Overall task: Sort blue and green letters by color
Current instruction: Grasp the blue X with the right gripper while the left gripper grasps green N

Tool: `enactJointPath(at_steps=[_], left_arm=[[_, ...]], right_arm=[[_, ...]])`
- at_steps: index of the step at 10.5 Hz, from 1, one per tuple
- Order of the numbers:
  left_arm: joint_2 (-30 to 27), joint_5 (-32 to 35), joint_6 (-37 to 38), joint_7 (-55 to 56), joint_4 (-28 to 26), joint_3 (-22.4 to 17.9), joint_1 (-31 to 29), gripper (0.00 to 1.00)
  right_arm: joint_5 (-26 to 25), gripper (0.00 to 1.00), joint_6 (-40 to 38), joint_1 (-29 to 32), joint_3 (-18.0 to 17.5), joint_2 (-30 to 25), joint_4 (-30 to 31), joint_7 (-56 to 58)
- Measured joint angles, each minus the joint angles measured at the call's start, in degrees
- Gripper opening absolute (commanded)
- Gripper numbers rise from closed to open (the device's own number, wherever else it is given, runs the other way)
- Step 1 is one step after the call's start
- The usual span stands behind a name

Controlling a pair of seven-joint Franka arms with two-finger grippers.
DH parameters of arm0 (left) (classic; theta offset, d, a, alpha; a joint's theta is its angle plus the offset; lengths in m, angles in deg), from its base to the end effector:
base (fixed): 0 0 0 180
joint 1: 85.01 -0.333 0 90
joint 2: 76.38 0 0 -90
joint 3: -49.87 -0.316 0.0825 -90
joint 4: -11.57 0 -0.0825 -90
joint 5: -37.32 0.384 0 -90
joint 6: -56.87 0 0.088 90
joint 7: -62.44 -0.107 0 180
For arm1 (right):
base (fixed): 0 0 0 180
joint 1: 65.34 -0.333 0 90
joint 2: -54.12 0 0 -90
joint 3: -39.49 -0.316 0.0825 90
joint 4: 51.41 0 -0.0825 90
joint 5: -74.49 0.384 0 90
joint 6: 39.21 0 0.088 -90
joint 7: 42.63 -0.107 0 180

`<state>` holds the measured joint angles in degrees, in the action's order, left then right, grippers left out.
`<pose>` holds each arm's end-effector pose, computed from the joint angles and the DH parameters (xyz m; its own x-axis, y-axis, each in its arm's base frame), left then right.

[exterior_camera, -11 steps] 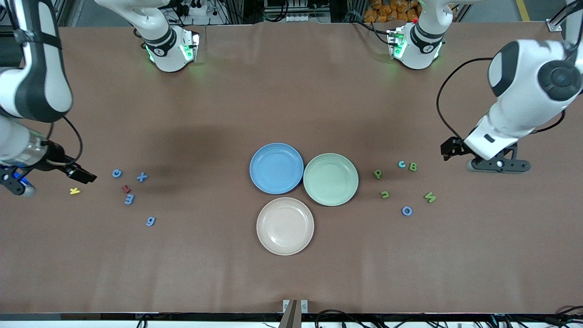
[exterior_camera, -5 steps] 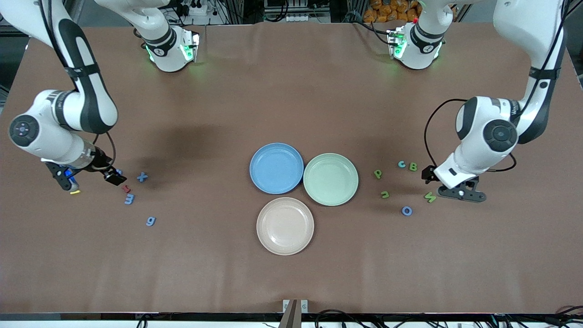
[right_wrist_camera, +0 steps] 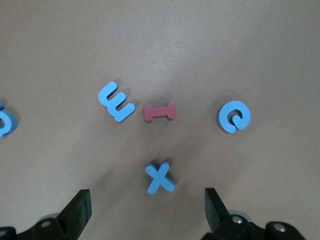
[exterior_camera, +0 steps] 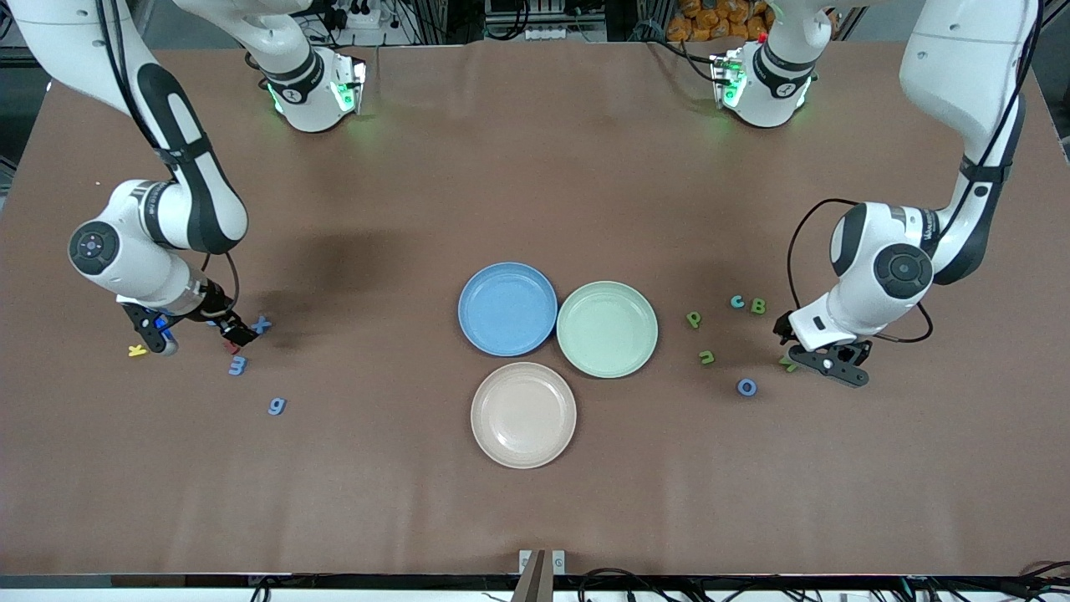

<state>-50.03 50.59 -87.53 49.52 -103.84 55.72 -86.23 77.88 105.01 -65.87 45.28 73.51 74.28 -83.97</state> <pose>0.6075 -0.0497 0.2275 0.8864 -0.4624 0.0200 -0.4581 -0.8827 -0.1054 0.5543 -0.0519 0.2287 0.6553 -0.7553 -0.0098 -0.7552 -0.6554 0.0080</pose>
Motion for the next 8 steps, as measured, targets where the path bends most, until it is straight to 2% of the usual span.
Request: enactJointPath(at_steps=[2,6,8], left_arm=[[2.77,0.0,-2.51,-4.08,0.51,0.01,-1.48,0.96],[4.06,-1.0,-2.59,-4.66,1.32,0.45,-1.67,0.94],[4.24,-1.45,-2.58,-4.66,1.32,0.75,-1.67,0.89]], right_arm=[[0.09,1.0,3.6,0.02,-0.03,2.45,0.42,-0.03],[0.12,0.99,6.3,0.03,-0.03,5.19,1.15,-0.03],[0.12,0.87,9.32,0.02,-0.32,5.9,2.12,-0.04]])
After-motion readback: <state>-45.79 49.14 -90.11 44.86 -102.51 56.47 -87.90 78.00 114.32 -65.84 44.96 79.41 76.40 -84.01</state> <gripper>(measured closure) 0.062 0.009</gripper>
